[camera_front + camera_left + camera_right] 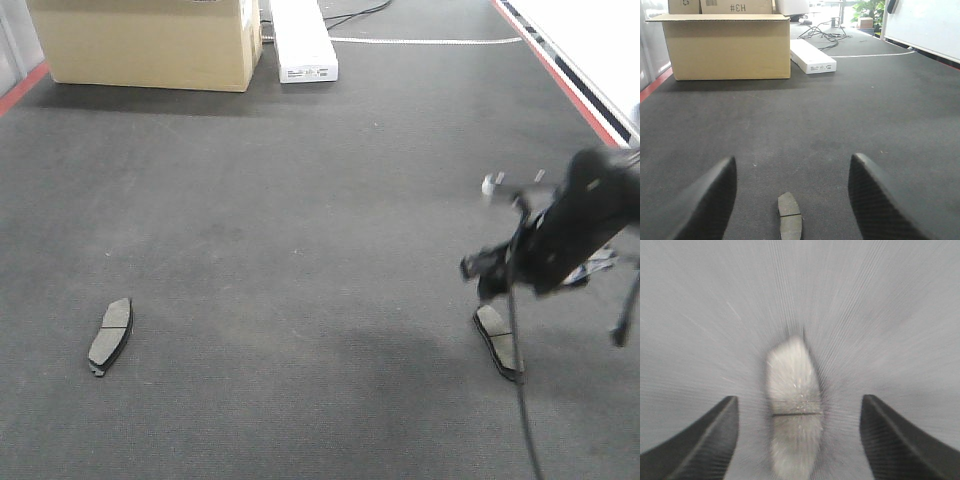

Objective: Move and align brake pads A on conveyor
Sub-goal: 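Lower the right gripper and release its brake pad onto the belt, then raise the right gripper, leaving both pads side by side on belt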

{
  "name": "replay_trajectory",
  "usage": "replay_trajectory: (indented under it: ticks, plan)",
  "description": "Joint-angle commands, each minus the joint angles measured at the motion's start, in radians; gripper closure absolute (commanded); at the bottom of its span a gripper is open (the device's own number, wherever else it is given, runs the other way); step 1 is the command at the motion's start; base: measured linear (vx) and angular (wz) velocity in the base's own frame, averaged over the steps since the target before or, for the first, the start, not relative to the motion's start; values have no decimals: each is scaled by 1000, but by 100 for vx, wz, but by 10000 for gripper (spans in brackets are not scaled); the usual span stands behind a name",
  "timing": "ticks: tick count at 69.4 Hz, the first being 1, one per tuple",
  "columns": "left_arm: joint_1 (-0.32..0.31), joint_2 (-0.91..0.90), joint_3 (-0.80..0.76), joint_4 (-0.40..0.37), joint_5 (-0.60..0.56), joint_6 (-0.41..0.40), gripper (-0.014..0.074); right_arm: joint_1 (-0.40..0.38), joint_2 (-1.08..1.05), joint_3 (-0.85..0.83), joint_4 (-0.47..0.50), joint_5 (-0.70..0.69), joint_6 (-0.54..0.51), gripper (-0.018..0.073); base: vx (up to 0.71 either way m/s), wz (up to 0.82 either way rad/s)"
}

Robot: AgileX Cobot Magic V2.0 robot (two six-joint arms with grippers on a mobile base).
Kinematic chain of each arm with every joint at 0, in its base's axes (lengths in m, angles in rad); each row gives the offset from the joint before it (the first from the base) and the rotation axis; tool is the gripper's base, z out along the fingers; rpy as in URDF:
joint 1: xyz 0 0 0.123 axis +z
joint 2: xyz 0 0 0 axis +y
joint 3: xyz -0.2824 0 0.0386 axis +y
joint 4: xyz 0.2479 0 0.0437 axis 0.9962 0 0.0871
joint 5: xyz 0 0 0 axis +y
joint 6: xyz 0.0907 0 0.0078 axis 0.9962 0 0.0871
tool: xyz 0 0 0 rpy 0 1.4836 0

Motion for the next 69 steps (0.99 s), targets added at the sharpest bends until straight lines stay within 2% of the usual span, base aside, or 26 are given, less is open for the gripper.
replay_trajectory:
  ticks: [1, 8, 26, 48, 69]
  plan:
    - [-5, 7, -25, -2, -82, 2, 132, -6, -137, -18, -8, -29, 1, 54, 0, 0]
    - [-5, 7, -25, -2, -82, 2, 132, -2, -253, 46, -25, -71, 1, 68, 0, 0]
    - [-5, 7, -25, -2, -82, 2, 132, -2, -596, 314, -25, -297, -1, 95, 0, 0]
    - [-5, 7, -25, -2, -82, 2, 132, -2, -978, 538, -1, -402, -3, 96, 0, 0]
    - [-5, 7, -25, -2, -82, 2, 132, -2, -1327, 777, -3, -561, -3, 96, 0, 0]
